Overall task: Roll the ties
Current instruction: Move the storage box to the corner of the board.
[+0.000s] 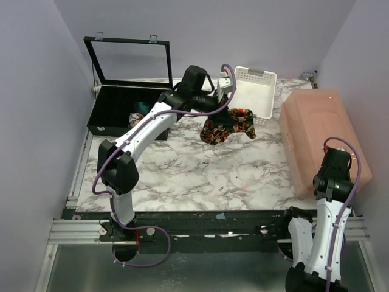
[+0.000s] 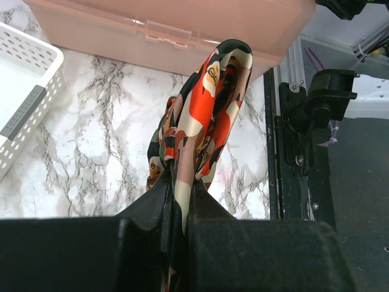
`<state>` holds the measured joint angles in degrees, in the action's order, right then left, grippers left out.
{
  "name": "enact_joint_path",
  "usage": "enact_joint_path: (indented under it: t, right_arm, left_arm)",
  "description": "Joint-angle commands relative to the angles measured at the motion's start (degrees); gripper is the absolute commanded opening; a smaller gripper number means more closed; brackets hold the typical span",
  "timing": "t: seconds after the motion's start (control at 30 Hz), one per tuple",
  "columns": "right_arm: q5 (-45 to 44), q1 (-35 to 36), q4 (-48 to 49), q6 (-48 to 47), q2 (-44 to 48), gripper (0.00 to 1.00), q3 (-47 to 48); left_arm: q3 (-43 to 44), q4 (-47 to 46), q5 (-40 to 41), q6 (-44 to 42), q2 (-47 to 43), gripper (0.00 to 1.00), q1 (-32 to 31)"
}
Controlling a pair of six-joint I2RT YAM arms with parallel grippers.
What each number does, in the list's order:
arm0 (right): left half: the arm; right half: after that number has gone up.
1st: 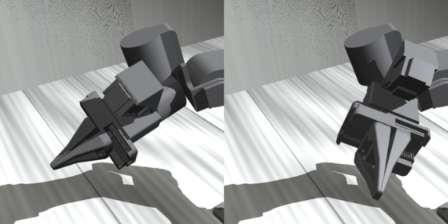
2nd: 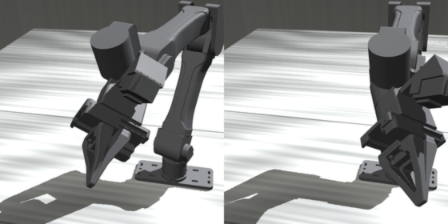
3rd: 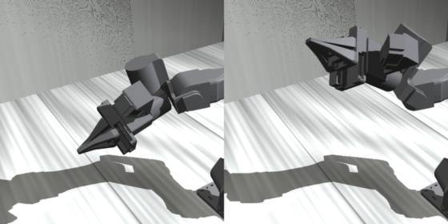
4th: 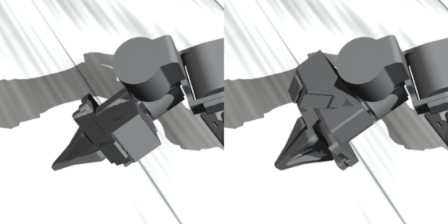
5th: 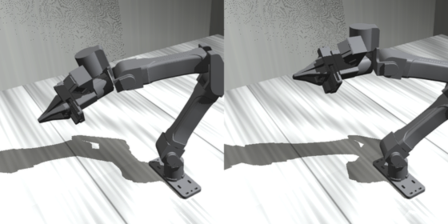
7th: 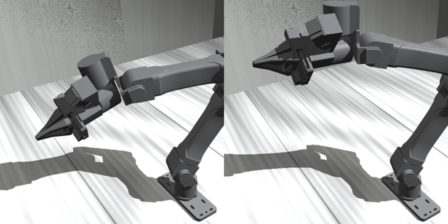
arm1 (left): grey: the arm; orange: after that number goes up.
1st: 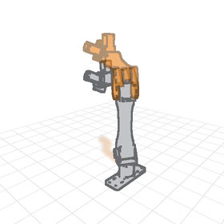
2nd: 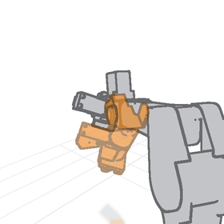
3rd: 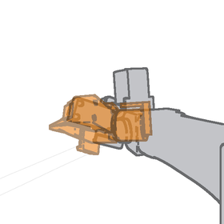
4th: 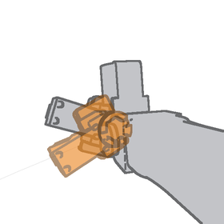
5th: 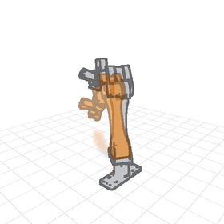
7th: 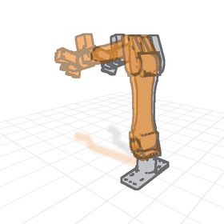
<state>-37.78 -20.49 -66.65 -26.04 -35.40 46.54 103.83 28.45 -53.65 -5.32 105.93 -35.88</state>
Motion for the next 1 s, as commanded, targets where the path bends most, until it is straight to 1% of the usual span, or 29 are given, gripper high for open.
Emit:
enact_joint_path:
  t: [0.0, 0.13, 0.3, 0.43, 0.57, 0.7, 0.83, 0.9, 0.97]
  right_arm:
    - [4.3, 0.0, 15.1, -4.1, -3.9, 0.28, -4.1]
    - [6.9, 0.0, 24.6, -5.0, -10.4, 0.29, -3.0]
    - [9.2, 0.0, 38.6, -11.1, -15.8, 0.31, -3.6]
    - [11.3, 0.0, 46.9, -13.8, -21.5, 0.33, -2.2]
    - [13.5, 0.0, 52.6, -15.0, -28.7, 0.34, 1.0]
    - [15.5, 0.0, 53.6, -13.9, -37.4, 0.34, 7.7]
    - [20.7, 0.0, 49.7, -10.4, -43.2, 0.34, 16.1]
    - [25.9, 0.0, 46.2, -9.2, -43.7, 0.38, 19.6]
    - [32.5, 0.0, 39.7, -8.6, -43.2, 0.49, 23.0]
  left_arm:
    - [3.1, -0.1, -2.1, 0.0, -0.4, 0.00, 1.2]
    - [2.5, 0.4, -1.7, 0.0, -1.0, 0.00, 2.5]
    - [-1.3, 0.0, -0.8, -0.1, -3.6, 0.00, 4.0]
    - [-4.9, 0.1, 0.4, -0.9, -6.0, 0.00, 5.0]
    - [-7.6, 1.5, 1.2, -1.8, -7.8, 0.00, 5.9]
    - [-10.0, 4.2, 2.1, -4.3, -9.6, 0.00, 6.1]
    - [-12.6, 6.7, 2.5, -7.0, -11.5, 0.00, 6.1]
    - [-13.3, 8.3, 2.3, -8.3, -11.8, 0.00, 6.0]
    - [-13.4, 10.3, 1.6, -9.6, -11.7, 0.00, 5.9]
